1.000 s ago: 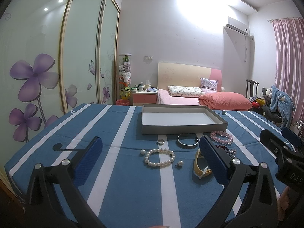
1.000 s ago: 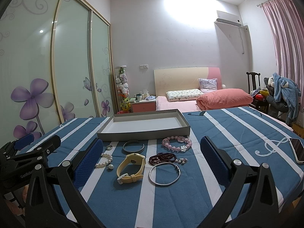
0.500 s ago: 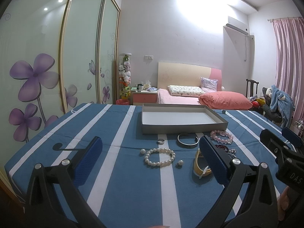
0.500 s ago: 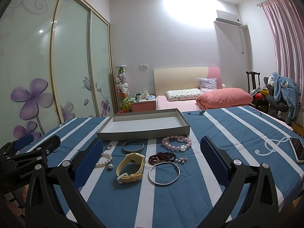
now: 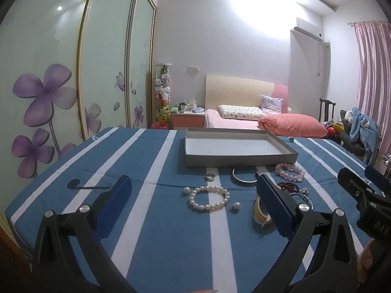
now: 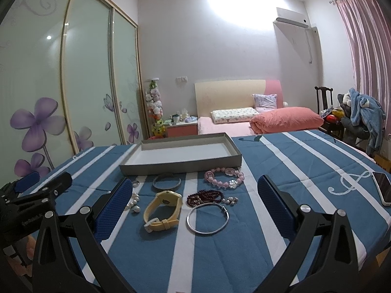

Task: Organize jewelry
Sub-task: 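Grasp the silver wire bangle with the right tool while the left tool grasps the pearl bracelet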

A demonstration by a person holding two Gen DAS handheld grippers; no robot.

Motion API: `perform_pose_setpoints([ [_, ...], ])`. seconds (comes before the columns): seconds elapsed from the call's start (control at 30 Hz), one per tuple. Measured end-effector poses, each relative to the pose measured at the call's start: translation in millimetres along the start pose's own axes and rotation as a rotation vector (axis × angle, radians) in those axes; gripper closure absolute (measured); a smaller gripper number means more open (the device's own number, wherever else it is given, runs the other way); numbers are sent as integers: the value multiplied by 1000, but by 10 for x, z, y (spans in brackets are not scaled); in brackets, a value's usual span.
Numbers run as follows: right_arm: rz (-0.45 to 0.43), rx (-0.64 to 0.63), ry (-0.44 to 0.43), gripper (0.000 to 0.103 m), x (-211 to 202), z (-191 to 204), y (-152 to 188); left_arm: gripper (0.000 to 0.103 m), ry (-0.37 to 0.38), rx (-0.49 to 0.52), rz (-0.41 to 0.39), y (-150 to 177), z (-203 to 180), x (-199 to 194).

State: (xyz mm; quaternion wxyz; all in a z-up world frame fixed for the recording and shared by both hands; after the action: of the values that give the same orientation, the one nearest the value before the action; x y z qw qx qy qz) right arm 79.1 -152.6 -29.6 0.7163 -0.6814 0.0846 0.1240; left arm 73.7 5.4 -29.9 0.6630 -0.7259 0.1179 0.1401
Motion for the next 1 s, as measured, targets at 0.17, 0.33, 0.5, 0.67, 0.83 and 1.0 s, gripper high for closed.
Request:
perform_pose_setpoints([
  [0.17, 128, 9, 3, 2, 250, -62, 177, 4, 1, -5, 69, 133, 50, 185],
  [0.33, 336, 28, -7, 2, 593, -122, 477, 4, 19, -20, 171, 278, 109, 415],
  [0.5, 531, 21, 15, 8, 868, -121, 803, 4, 34, -35, 235, 327, 201, 594],
  [0.67, 601, -31, 54, 11, 979, -66, 849, 4, 19, -9, 295, 350, 278, 768],
  [0.83, 627, -49, 51, 14, 1055, -21, 817, 4, 30, 3, 360, 371, 325, 943],
  [1.0, 592, -67, 16, 33, 1055, -33, 786, 4, 29, 5, 401, 366, 380, 1109],
])
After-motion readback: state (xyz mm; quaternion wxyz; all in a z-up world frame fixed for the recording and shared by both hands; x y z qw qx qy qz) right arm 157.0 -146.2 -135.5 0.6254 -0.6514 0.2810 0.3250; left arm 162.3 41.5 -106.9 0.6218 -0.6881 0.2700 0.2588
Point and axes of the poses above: each gripper's, at about its wrist camera, not at the fingertips, and x roughly the way its jaws point, z to its left, y to its underside, the point moved 7 cm from there along x, roughly the way its jaws point, and after that the axes turned 3 degrees about -x, right-handed, at the moved point
